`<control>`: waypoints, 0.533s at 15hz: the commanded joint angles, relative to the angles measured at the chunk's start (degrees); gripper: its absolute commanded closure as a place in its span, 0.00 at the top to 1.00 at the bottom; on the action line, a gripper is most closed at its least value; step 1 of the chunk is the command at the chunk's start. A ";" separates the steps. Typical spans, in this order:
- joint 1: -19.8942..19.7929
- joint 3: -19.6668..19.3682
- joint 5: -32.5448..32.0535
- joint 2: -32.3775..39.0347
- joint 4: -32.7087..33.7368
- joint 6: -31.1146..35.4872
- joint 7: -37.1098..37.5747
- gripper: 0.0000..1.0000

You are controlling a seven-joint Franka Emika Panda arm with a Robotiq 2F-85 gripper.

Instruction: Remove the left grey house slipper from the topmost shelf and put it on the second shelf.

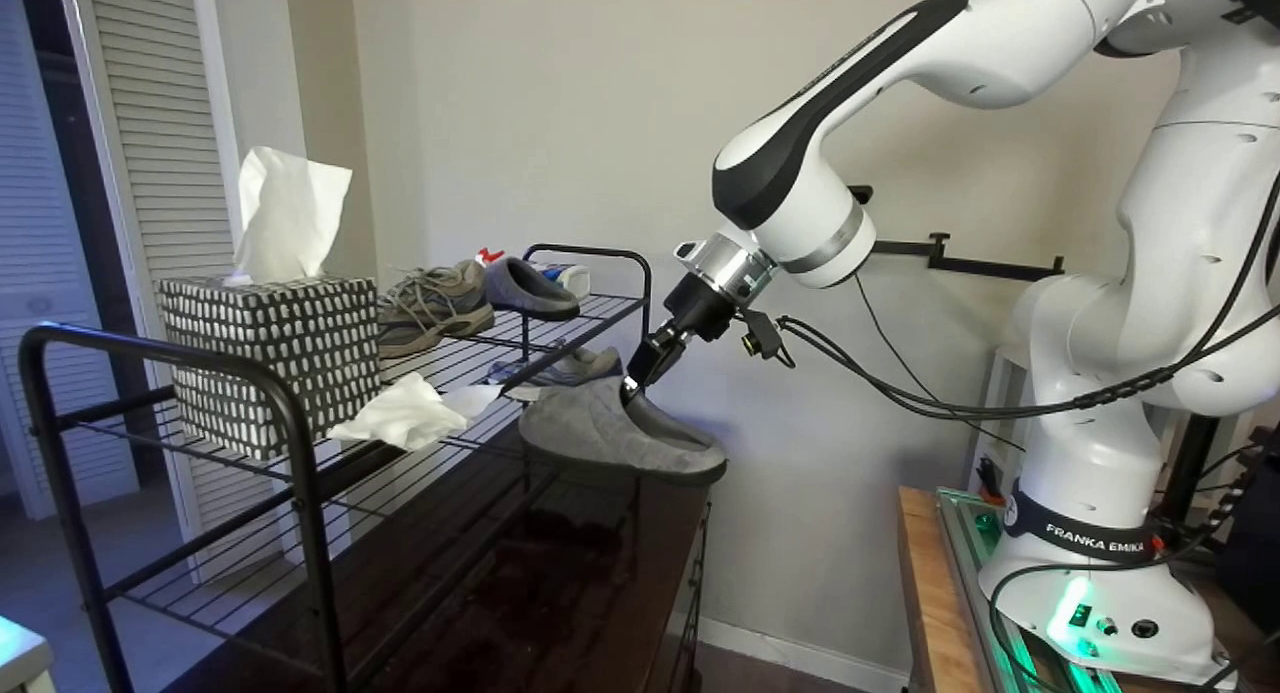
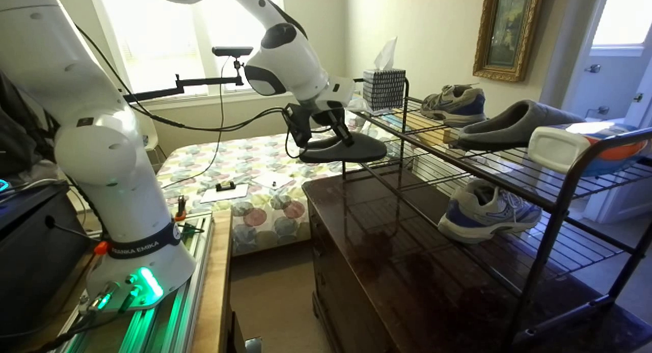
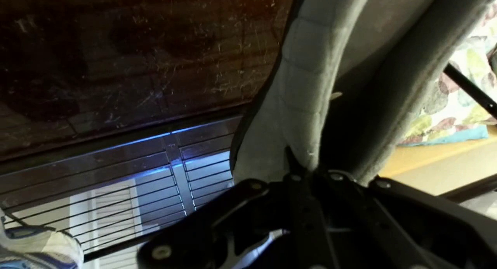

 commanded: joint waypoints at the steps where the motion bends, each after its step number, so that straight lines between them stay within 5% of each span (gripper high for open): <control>1: 2.19 -0.72 9.54 0.99 1.82 2.52 -8.02 0.01; 8: 1.62 -0.27 8.25 3.09 1.31 2.45 -6.65 0.01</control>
